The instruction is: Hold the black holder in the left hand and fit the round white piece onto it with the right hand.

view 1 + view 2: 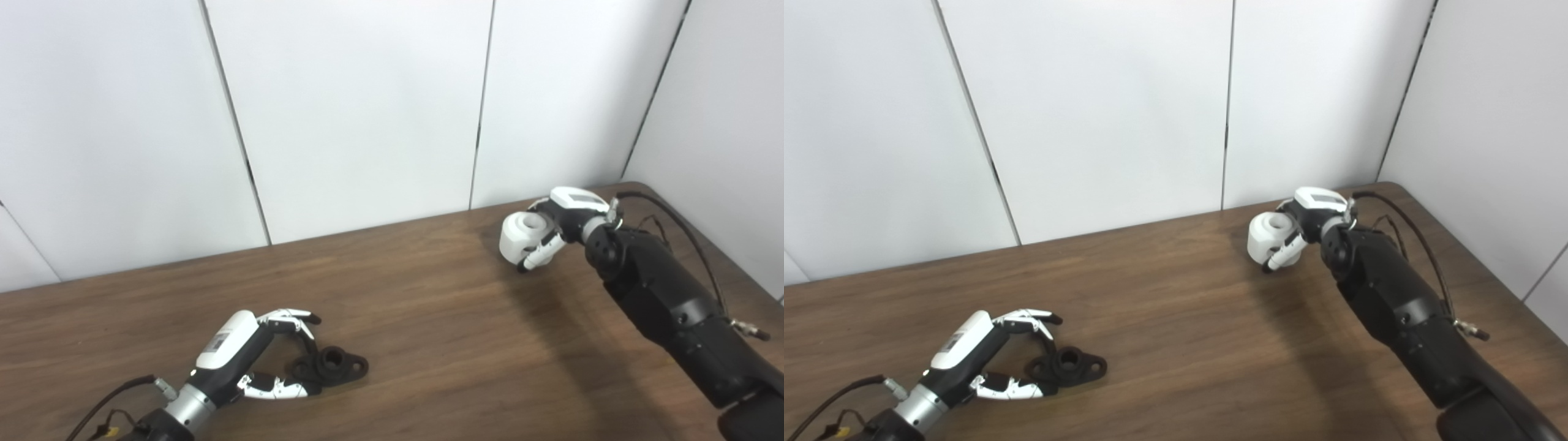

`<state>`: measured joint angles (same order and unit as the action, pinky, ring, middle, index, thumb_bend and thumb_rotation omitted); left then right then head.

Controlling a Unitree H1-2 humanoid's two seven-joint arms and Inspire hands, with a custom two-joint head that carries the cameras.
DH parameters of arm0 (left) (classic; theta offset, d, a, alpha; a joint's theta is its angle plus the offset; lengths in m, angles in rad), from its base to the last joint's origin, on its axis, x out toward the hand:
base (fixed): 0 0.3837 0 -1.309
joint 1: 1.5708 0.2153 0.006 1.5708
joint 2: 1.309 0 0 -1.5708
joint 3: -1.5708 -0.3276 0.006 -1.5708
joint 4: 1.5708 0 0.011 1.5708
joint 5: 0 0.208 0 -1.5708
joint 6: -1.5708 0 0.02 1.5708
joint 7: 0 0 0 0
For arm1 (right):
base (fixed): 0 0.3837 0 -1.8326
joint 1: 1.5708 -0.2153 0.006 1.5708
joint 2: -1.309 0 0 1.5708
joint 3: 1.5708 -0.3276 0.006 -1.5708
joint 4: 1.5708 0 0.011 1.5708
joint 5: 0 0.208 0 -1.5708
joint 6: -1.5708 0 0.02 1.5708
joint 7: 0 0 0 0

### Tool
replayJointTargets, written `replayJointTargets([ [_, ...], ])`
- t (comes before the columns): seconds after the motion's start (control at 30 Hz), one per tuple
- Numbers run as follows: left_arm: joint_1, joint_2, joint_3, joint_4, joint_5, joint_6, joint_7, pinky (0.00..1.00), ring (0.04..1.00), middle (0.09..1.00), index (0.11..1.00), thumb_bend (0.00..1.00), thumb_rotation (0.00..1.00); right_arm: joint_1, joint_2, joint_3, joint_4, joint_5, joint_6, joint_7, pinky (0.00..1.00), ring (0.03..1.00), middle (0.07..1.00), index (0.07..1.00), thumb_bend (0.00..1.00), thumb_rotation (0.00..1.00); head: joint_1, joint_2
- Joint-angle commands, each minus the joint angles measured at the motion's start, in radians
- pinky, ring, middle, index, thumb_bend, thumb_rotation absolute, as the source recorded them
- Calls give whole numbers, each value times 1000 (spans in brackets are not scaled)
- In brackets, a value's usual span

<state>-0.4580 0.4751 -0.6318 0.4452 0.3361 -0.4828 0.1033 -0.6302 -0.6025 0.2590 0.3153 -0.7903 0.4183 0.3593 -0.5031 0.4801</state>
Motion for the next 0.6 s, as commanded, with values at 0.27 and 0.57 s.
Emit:
replayJointTargets([
  [0.27,67,48,-31,45,50,13,-94,675,802,779,487,519,45,-31,-10,-32,-35,11,-93,-176,705,791,773,492,533,151,-1,10],
  [0.57,64,53,-30,49,55,13,-92,680,805,782,487,519,45,-29,-19,-20,-38,-6,-128,-241,690,761,725,481,523,140,3,16],
])
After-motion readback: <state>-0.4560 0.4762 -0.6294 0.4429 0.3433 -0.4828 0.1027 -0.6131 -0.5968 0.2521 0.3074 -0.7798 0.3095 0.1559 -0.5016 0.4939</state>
